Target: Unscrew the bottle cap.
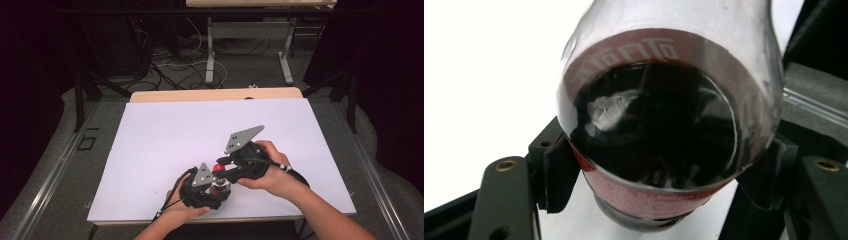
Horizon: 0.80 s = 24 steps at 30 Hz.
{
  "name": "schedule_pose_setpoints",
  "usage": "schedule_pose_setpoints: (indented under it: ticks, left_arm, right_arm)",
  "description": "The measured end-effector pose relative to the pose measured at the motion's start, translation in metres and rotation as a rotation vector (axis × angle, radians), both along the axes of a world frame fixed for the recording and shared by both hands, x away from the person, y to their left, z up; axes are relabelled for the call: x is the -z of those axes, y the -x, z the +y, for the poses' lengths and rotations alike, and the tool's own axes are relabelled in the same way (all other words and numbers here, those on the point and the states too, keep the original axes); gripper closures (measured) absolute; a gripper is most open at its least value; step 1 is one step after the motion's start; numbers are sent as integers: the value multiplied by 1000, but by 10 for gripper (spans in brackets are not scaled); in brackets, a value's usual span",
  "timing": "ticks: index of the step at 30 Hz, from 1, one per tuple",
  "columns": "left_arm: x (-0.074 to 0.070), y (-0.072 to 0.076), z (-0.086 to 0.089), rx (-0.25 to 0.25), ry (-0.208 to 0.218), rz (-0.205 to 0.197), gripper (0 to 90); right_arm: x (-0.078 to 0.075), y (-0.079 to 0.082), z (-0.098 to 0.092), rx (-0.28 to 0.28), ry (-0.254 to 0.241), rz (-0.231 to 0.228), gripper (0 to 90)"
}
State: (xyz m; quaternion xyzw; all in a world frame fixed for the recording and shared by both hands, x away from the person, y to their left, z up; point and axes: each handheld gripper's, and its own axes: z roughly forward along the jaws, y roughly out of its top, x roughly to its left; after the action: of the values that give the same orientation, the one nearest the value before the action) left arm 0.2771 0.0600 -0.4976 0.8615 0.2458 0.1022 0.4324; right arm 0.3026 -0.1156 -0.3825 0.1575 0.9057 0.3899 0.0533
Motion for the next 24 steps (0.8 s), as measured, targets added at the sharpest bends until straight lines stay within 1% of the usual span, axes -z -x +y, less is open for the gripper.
schedule_pose_setpoints:
  ticks: [1,2,3,4,5,6,7,8,9,10,12,13,15,16,17,18,19,21,22,23,24]
  left_arm:
    - [-2,1,1,24,-4,11,294]
    - [-2,1,1,24,-4,11,294]
    - [-2,1,1,24,10,15,294]
    - [-2,1,1,24,10,15,294]
    - [-2,1,0,28,7,-13,294]
    - [-2,1,0,28,7,-13,294]
    - [-3,0,1,37,14,20,294]
    - [-3,0,1,37,14,20,294]
    - [-2,1,1,35,4,19,294]
    - [-2,1,1,35,4,19,294]
    - [-2,0,2,35,-2,21,294]
    - [-1,0,1,19,12,16,294]
    - [0,0,1,17,12,15,294]
    - [0,-1,1,15,14,10,294]
    - [-1,-2,3,10,13,6,294]
    - [-1,-2,3,4,15,11,294]
    - [-2,-2,4,1,18,14,294]
    - [-2,-2,4,-4,17,8,294]
    - [-4,-3,6,-2,12,13,294]
    - [-4,-4,6,-7,11,3,294]
    - [-4,-4,6,-7,11,3,294]
  right_arm:
    - [-1,-4,-1,-45,-3,-1,609]
    - [-1,-4,-1,-45,-3,-1,609]
    - [-3,-13,-3,-150,2,10,609]
    - [-4,-18,-4,-188,5,22,609]
    - [-4,-22,-5,-254,4,26,608]
    - [-4,-27,-5,-320,-1,16,608]
    - [-4,-32,-6,-335,-7,45,609]
    - [-3,-36,-6,-379,-12,39,609]
    - [-2,-39,-6,-417,-20,31,609]
    - [-1,-42,-6,-435,-19,37,609]
    - [0,-44,-5,-483,-25,18,608]
    - [0,-45,-4,-483,-23,22,608]
    - [1,-45,-3,-490,-26,16,606]
    - [1,-46,-2,-472,-25,26,601]
    - [1,-46,-2,-452,-28,34,571]
    - [0,-45,-3,-432,-26,29,523]
    - [0,-43,-3,-408,-32,25,494]
    - [-3,-38,-6,-332,-51,36,434]
    - [-6,-34,-7,-296,-54,30,429]
    - [-7,-30,-9,-258,-61,21,426]
    - [-9,-24,-9,-210,-75,9,425]
